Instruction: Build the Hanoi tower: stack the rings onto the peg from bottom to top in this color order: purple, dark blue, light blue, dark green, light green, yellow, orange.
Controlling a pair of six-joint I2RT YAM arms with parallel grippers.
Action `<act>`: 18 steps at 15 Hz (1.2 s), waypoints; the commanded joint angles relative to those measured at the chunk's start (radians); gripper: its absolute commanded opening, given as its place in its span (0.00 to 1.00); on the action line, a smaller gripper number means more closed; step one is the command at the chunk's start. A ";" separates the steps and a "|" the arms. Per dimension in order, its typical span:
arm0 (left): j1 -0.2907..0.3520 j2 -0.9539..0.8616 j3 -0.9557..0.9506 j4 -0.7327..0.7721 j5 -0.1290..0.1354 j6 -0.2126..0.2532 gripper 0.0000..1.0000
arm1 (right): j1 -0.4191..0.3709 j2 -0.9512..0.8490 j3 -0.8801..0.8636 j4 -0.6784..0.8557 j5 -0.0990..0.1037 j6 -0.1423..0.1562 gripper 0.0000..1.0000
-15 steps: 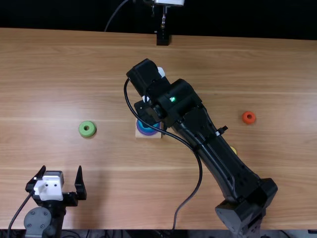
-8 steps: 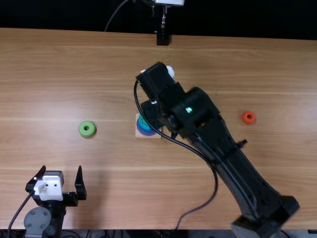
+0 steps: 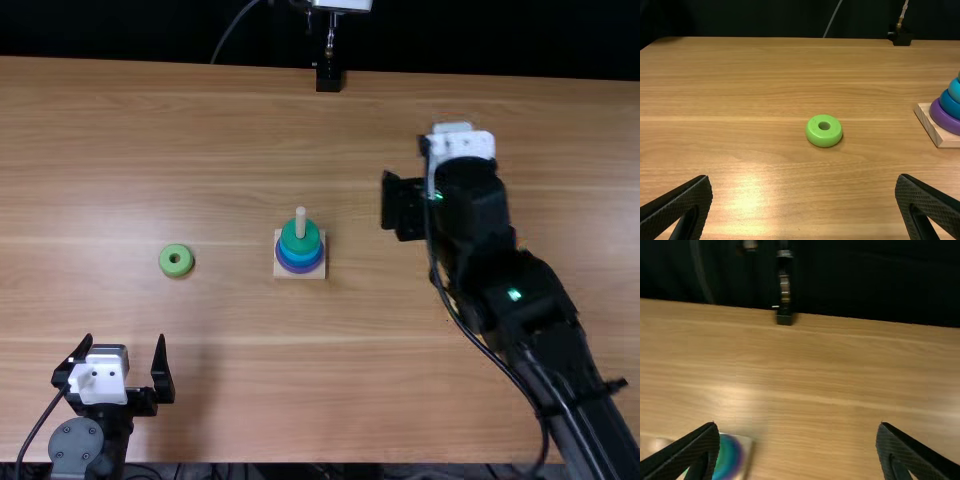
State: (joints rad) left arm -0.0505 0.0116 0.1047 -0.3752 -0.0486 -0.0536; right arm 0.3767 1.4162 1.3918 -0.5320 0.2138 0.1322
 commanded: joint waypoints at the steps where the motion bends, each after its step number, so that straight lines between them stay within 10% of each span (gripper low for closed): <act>1: 0.006 -0.012 -0.105 -0.079 -0.005 0.004 1.00 | -0.085 -0.118 -0.120 0.056 0.014 0.008 1.00; 2: 0.006 -0.012 -0.105 -0.079 -0.005 0.004 1.00 | -0.144 -0.198 -0.215 0.144 0.002 0.010 1.00; 6: 0.006 -0.012 -0.105 -0.079 -0.005 0.004 1.00 | -0.286 -0.491 -0.556 0.459 -0.177 -0.005 1.00; 9: 0.006 -0.012 -0.105 -0.079 -0.005 0.004 1.00 | -0.328 -0.801 -0.755 0.472 -0.264 -0.048 1.00; 12: 0.006 -0.012 -0.105 -0.079 -0.005 0.004 1.00 | -0.369 -1.004 -0.970 0.472 -0.267 -0.117 1.00; 18: 0.006 -0.012 -0.105 -0.079 -0.005 0.004 1.00 | -0.430 -1.310 -1.217 0.463 -0.267 -0.128 1.00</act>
State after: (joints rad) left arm -0.0505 0.0116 0.1051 -0.3752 -0.0490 -0.0540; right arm -0.0467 0.1169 0.1982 -0.0746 -0.0422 0.0143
